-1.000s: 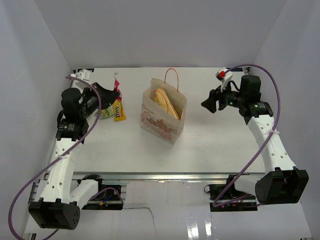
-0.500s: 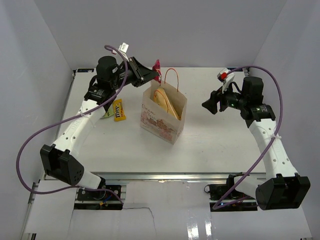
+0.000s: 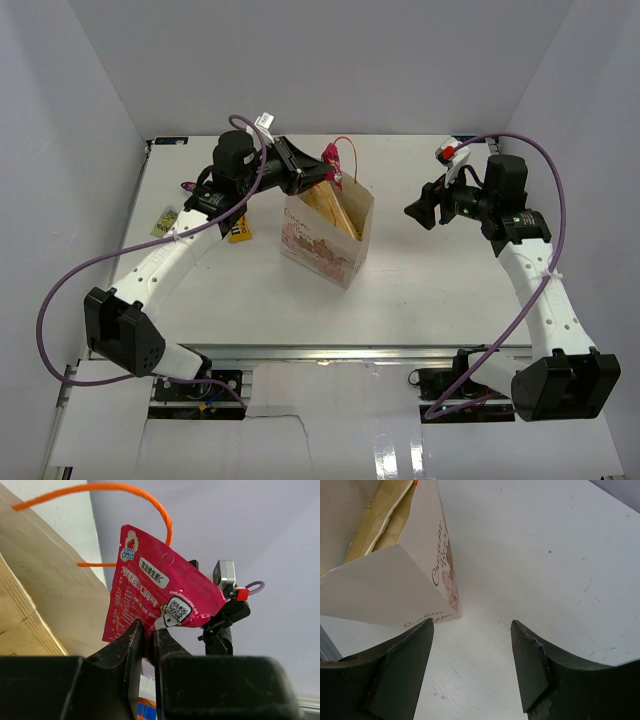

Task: Place the snacks into the paper bag

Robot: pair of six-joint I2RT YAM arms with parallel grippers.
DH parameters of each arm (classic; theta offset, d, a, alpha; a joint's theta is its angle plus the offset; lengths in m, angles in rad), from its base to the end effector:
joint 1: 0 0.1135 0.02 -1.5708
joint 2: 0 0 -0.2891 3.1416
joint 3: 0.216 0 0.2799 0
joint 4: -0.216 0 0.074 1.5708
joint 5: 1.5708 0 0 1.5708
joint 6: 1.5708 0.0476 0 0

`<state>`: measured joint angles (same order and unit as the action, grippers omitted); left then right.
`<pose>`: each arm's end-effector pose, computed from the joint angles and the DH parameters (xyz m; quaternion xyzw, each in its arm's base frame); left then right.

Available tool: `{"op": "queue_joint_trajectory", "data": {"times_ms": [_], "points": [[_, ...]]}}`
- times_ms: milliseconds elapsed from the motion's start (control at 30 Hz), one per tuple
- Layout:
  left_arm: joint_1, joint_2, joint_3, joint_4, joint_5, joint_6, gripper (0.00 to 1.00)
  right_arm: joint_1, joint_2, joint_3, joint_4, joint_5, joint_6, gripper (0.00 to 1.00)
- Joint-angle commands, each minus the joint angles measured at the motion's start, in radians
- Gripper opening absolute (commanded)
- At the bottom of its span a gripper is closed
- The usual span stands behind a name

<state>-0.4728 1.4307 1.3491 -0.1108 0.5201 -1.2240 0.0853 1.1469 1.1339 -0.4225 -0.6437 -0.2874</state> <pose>0.3188 -0.1896 0.4152 -0.1215 0.7538 -0.5922 0.2574 0.2734 0.0520 0.3862 -0.3153 0.7545 0.2139 0.5343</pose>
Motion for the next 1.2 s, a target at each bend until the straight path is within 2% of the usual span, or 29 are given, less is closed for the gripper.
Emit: {"op": "queue_joint_trajectory", "data": {"times_ms": [0, 200, 467, 767, 867, 1000, 1033, 1167], "points": [[-0.024, -0.018, -0.008, 0.031, -0.006, -0.074, 0.0, -0.004, -0.03, -0.003, 0.028, -0.01, 0.016, 0.69], [-0.053, -0.001, -0.005, -0.015, -0.014, -0.121, 0.0, -0.007, -0.044, -0.011, 0.03, -0.004, 0.022, 0.69], [-0.073, 0.02, -0.004, -0.133, -0.005, -0.083, 0.0, -0.009, -0.046, -0.013, 0.039, -0.008, 0.031, 0.69], [-0.076, 0.039, 0.009, -0.174, -0.005, -0.065, 0.0, -0.009, -0.044, -0.011, 0.045, -0.007, 0.034, 0.69], [-0.076, 0.05, 0.004, -0.173, 0.003, -0.062, 0.03, -0.009, -0.042, -0.01, 0.047, -0.005, 0.034, 0.69], [-0.078, 0.065, 0.005, -0.179, 0.018, -0.063, 0.15, -0.009, -0.039, -0.005, 0.047, -0.005, 0.034, 0.69], [-0.079, 0.068, 0.007, -0.179, 0.024, -0.063, 0.23, -0.009, -0.038, -0.005, 0.048, -0.007, 0.036, 0.69], [-0.081, 0.082, 0.028, -0.176, 0.034, -0.055, 0.46, -0.009, -0.035, -0.002, 0.051, -0.008, 0.036, 0.69]]}}
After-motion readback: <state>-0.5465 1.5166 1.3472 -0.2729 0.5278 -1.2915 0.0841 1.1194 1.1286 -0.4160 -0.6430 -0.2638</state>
